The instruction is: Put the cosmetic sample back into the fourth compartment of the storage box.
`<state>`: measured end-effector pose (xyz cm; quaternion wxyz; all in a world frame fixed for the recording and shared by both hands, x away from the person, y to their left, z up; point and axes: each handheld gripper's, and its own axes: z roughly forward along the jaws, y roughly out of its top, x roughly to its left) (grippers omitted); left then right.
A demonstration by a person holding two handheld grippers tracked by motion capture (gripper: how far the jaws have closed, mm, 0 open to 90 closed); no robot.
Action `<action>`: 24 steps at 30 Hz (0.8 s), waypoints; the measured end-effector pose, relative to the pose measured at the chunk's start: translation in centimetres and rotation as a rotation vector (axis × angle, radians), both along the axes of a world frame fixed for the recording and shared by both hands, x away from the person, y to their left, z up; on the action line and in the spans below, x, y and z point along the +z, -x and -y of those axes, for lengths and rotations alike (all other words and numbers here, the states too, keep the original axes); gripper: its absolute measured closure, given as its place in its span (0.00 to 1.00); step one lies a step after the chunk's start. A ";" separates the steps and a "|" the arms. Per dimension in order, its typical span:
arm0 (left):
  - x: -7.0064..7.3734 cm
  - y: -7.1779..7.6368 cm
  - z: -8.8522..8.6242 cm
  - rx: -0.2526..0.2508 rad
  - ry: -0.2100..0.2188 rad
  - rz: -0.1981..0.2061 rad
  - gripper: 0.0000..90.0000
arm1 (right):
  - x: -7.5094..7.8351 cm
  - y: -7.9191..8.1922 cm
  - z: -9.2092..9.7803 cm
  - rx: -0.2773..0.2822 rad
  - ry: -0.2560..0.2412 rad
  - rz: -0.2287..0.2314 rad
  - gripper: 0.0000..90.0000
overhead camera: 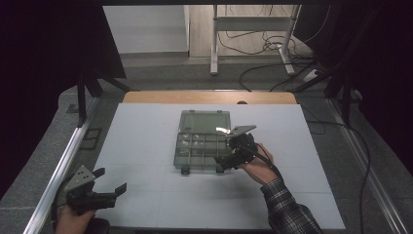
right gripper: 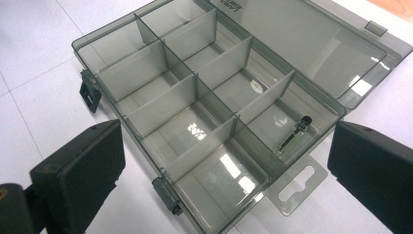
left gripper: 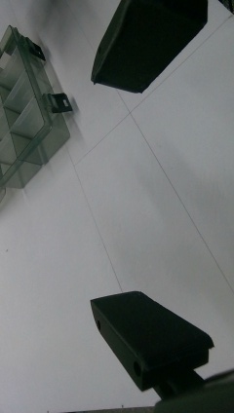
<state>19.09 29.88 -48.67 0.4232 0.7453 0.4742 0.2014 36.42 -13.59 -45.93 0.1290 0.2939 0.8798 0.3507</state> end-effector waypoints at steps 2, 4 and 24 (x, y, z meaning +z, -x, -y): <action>0.0 0.0 0.0 0.000 0.000 0.000 0.02 | 0.1 0.1 0.1 0.000 0.000 0.000 0.00; 0.0 0.0 0.0 0.000 0.000 0.000 0.02 | 0.1 0.3 0.2 0.000 0.001 -0.003 0.00; 0.0 0.0 0.0 0.001 0.002 -0.002 0.02 | 1.2 2.5 2.0 0.011 -0.056 0.029 0.00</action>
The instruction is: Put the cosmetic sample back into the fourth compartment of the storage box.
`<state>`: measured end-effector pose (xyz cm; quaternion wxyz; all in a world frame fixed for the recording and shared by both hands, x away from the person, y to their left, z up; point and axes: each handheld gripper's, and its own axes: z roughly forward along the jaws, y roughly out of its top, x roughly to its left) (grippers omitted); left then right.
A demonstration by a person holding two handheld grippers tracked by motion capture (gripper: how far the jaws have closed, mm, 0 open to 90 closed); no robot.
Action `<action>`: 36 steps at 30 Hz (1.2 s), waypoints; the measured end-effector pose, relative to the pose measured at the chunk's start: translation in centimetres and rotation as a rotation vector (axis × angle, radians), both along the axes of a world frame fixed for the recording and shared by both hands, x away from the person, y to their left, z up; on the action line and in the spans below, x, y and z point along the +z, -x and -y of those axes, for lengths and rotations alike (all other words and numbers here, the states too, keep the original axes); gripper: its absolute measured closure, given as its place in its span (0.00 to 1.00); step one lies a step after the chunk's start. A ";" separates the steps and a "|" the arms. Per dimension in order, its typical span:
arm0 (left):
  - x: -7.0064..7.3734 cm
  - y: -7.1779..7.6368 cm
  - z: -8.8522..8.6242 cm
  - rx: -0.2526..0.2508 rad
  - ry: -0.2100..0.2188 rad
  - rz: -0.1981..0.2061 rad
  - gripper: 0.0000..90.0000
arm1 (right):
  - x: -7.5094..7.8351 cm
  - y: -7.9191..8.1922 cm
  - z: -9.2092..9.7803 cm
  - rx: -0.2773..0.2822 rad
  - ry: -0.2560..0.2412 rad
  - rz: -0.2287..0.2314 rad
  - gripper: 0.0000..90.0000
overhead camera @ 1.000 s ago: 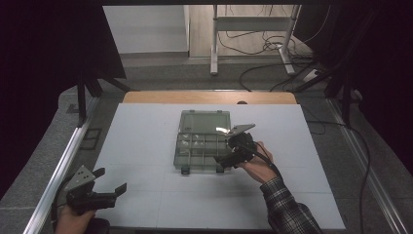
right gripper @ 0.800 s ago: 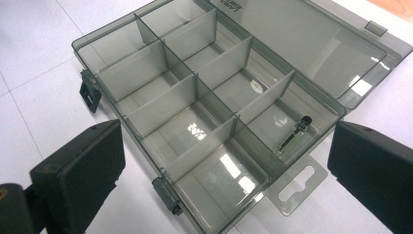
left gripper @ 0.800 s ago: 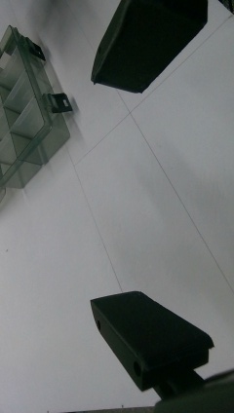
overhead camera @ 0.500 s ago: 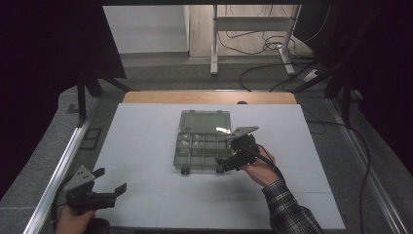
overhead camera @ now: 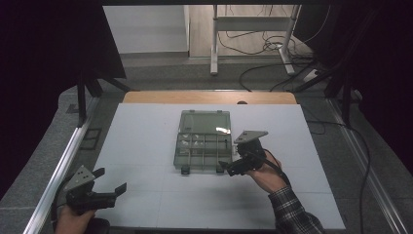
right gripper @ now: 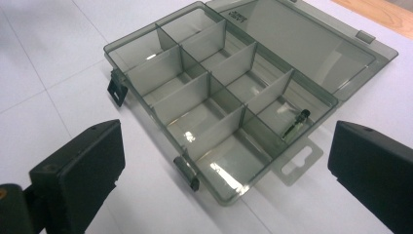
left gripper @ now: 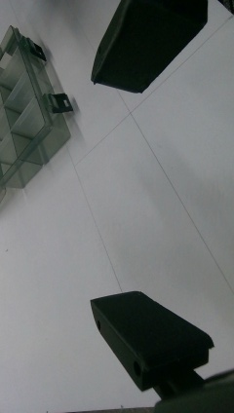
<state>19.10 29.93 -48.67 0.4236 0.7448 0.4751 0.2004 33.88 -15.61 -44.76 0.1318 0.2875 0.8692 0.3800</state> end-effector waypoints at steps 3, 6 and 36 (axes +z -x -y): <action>0.0 0.0 0.0 0.000 -0.001 0.000 0.02 | 0.0 0.4 0.3 -0.004 -0.001 -0.003 0.00; 0.0 0.0 0.0 0.000 -0.002 0.001 0.02 | 0.0 0.9 0.6 -0.005 -0.009 -0.001 0.01; 0.0 0.0 0.1 0.004 -0.001 -0.001 0.02 | 0.0 4.4 4.4 -0.050 -0.025 0.028 0.01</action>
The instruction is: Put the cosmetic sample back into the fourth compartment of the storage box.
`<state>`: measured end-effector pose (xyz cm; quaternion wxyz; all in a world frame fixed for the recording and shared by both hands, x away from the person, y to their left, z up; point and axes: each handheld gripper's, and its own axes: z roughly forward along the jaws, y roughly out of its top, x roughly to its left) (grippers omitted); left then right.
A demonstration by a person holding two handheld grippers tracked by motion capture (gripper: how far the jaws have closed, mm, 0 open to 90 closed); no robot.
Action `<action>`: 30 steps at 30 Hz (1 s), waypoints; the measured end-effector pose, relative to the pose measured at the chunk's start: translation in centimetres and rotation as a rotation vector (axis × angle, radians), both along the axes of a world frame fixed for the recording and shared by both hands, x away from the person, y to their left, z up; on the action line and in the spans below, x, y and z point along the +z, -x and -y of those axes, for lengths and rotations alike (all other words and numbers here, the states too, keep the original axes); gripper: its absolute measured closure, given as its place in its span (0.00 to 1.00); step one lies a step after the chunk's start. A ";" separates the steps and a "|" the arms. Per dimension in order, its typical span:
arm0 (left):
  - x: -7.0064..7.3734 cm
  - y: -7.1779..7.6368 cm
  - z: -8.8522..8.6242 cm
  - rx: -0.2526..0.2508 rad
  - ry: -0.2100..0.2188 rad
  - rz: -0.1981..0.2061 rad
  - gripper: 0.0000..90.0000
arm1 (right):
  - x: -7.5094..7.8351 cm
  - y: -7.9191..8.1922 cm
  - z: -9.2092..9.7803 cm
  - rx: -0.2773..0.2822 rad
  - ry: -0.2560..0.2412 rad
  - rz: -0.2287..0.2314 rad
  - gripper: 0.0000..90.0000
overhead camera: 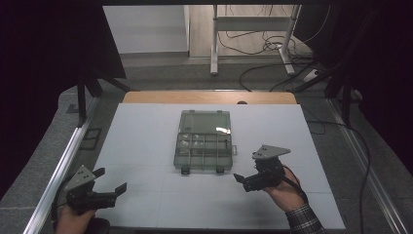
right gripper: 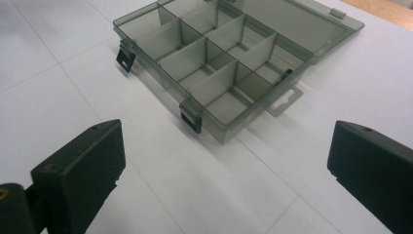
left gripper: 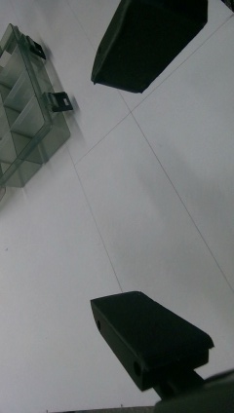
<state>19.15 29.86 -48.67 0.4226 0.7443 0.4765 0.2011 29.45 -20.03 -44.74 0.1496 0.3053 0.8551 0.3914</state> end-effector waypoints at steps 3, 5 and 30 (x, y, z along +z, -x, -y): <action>0.0 0.0 0.0 0.000 -0.001 0.000 0.02 | -0.1 0.1 0.4 -0.002 0.001 -0.011 0.01; 0.0 0.0 0.0 0.001 -0.004 0.002 0.02 | -0.2 0.3 0.8 -0.007 0.000 -0.010 0.01; 0.0 0.1 0.1 0.008 -0.013 0.008 0.02 | 0.0 2.6 5.1 -0.108 -0.024 0.008 0.00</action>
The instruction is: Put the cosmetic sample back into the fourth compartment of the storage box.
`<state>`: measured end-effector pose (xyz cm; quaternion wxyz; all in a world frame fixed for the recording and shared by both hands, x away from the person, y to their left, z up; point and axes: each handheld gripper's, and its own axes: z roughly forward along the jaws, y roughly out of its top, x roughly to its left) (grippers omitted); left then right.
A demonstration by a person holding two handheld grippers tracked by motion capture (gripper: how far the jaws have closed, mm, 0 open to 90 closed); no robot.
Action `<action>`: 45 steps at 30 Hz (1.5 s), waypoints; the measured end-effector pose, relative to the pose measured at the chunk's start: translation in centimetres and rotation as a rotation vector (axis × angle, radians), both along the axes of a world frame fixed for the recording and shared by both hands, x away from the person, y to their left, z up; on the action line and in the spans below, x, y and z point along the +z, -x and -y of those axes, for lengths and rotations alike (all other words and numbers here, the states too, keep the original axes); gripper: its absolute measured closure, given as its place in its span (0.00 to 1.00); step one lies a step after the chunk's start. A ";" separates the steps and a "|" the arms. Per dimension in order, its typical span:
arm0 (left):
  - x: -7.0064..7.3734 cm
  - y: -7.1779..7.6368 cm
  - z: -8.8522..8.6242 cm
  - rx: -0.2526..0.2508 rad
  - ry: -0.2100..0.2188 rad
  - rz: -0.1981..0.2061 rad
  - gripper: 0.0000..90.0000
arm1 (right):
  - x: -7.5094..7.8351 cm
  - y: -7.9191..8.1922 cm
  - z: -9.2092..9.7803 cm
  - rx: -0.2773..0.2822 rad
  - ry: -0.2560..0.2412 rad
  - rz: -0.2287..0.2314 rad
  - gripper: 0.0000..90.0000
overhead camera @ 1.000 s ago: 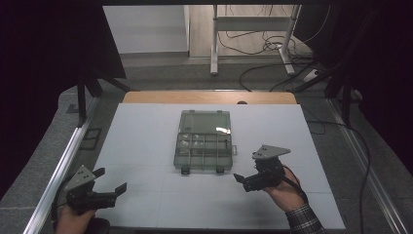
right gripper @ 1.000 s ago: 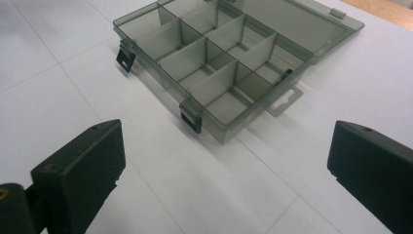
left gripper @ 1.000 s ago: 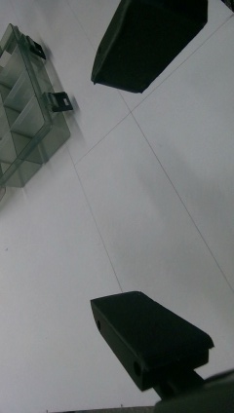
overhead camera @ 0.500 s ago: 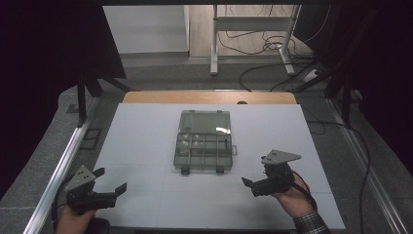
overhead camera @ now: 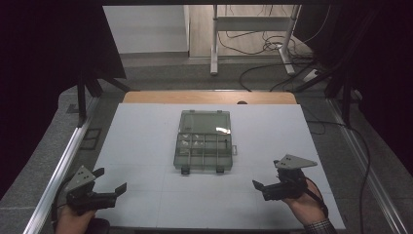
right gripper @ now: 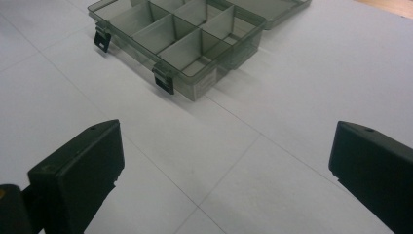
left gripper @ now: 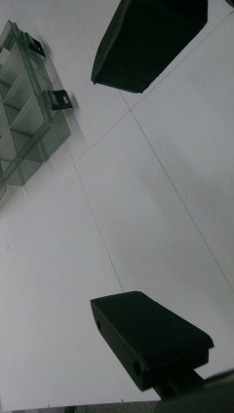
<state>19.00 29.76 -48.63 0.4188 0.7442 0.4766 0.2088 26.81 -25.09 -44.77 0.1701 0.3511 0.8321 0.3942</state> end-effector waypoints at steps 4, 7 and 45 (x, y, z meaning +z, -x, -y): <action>0.0 0.0 0.0 0.001 -0.002 0.000 0.02 | -0.1 0.4 1.0 -0.028 -0.010 -0.007 0.00; 0.0 0.0 0.0 0.002 -0.002 0.000 0.02 | -0.1 0.7 1.6 -0.042 -0.012 -0.004 0.00; 0.0 0.1 0.0 0.003 -0.010 0.001 0.02 | -2.0 3.7 6.3 -0.216 0.026 -0.019 0.00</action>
